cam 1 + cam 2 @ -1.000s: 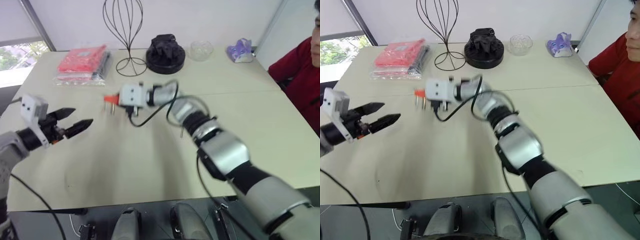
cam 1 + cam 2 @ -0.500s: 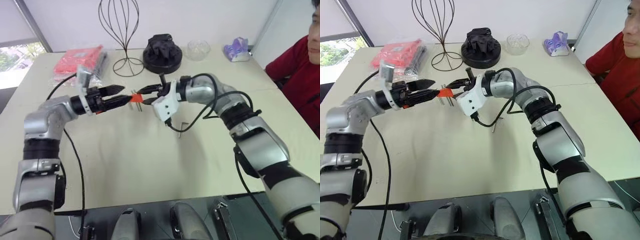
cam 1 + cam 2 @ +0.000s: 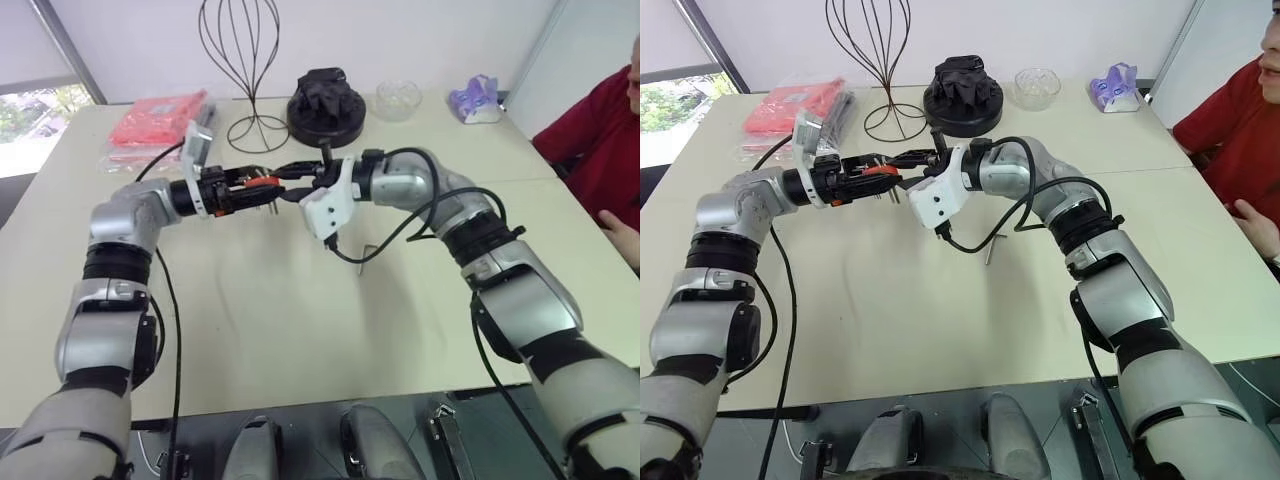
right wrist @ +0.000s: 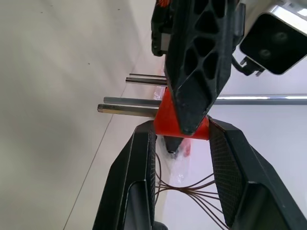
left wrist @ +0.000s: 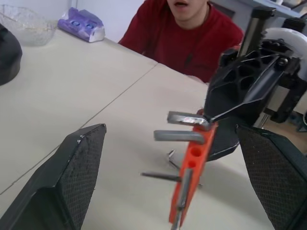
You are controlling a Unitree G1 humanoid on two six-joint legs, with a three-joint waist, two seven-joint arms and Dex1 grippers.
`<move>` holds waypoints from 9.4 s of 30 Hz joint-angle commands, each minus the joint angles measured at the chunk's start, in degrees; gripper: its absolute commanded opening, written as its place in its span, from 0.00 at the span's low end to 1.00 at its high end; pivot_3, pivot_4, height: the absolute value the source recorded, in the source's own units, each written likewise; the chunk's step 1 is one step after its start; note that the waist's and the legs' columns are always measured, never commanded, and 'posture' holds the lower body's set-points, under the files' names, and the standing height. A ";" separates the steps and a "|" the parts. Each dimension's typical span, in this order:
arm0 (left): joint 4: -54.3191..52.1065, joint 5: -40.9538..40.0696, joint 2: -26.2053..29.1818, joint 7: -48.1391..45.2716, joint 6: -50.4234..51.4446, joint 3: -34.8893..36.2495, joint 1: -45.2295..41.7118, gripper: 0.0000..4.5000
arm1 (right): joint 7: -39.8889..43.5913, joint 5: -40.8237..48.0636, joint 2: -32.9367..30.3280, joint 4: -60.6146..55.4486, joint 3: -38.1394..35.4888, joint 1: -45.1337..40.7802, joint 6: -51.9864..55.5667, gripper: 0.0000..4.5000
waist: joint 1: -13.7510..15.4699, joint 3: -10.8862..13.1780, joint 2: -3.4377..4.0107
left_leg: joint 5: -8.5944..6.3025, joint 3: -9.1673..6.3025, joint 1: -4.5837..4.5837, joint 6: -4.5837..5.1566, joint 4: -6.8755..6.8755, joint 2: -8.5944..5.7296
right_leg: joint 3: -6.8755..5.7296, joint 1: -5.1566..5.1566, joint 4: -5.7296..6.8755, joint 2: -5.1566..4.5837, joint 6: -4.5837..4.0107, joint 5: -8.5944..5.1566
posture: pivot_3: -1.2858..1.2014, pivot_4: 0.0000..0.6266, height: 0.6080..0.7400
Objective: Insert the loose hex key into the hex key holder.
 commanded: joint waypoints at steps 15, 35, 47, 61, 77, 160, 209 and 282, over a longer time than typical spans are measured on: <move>-0.43 1.06 -1.01 -1.77 -1.23 1.62 -1.57 0.13 | -1.72 2.53 0.18 -4.04 -1.80 -0.01 2.25 0.23 | -0.03 0.00 0.00 | 0.00 -0.01 0.00 0.00 0.01 0.01 | 0.00 0.00 0.00 0.01 0.00 0.00 | 0.52 0.24 1.00; -0.26 1.85 -2.30 1.97 -3.48 3.04 -0.86 0.67 | -1.96 3.08 1.09 -5.04 -1.62 0.70 4.28 0.23 | 0.01 0.00 0.00 | 0.00 -0.01 0.00 0.00 0.02 0.01 | 0.00 0.00 0.01 -0.01 0.00 0.00 | 0.52 0.24 1.00; -1.96 1.69 -3.04 2.41 -2.54 3.65 -0.18 0.00 | -0.82 4.66 1.05 -6.48 -1.75 1.77 5.45 0.53 | -0.09 0.00 0.00 | 0.00 -0.01 0.00 -0.01 0.02 0.02 | 0.00 0.00 0.03 0.02 0.00 0.00 | 0.52 0.24 1.00; -10.40 5.38 -0.54 3.43 -8.60 1.66 3.91 0.00 | 16.32 31.77 -3.45 -39.94 -19.01 21.29 76.00 0.99 | 1.43 0.00 0.01 | 0.00 -0.15 -0.04 -0.01 0.06 0.12 | -0.03 0.08 0.06 -0.08 0.00 0.00 | 0.52 0.24 1.00; -29.07 6.45 -3.59 12.77 -10.95 -0.91 14.78 0.00 | -1.75 44.33 3.38 -52.94 -31.86 26.03 138.85 0.99 | 1.43 0.02 0.11 | -0.16 -0.06 -0.03 0.30 0.06 -0.02 | 0.03 0.01 0.05 0.00 0.00 0.00 | 0.52 0.24 1.00; -17.40 -2.92 -4.46 2.56 4.09 1.76 -1.63 0.00 | -4.33 61.91 15.09 -43.77 -29.01 16.05 78.64 0.01 | 0.18 -0.53 0.34 | -0.30 -0.15 -0.03 0.56 0.03 0.04 | -0.02 0.06 -0.04 0.12 -0.01 -0.01 | 0.52 0.24 1.00; -19.49 -2.46 -5.26 3.06 2.41 0.17 -0.52 0.00 | -5.24 62.83 16.71 -43.35 -28.48 18.19 78.20 0.01 | 0.20 -0.53 0.34 | -0.31 -0.15 -0.03 0.56 0.03 0.04 | -0.01 0.05 -0.04 0.12 -0.01 -0.01 | 0.52 0.24 1.00; -22.84 -3.58 -5.11 4.95 4.41 0.88 1.09 0.00 | -5.32 62.23 17.49 -41.27 -28.29 18.81 75.76 0.01 | 0.20 -0.53 0.34 | -0.31 -0.15 -0.03 0.56 0.02 0.04 | -0.01 0.05 -0.05 0.12 -0.01 -0.01 | 0.52 0.24 1.00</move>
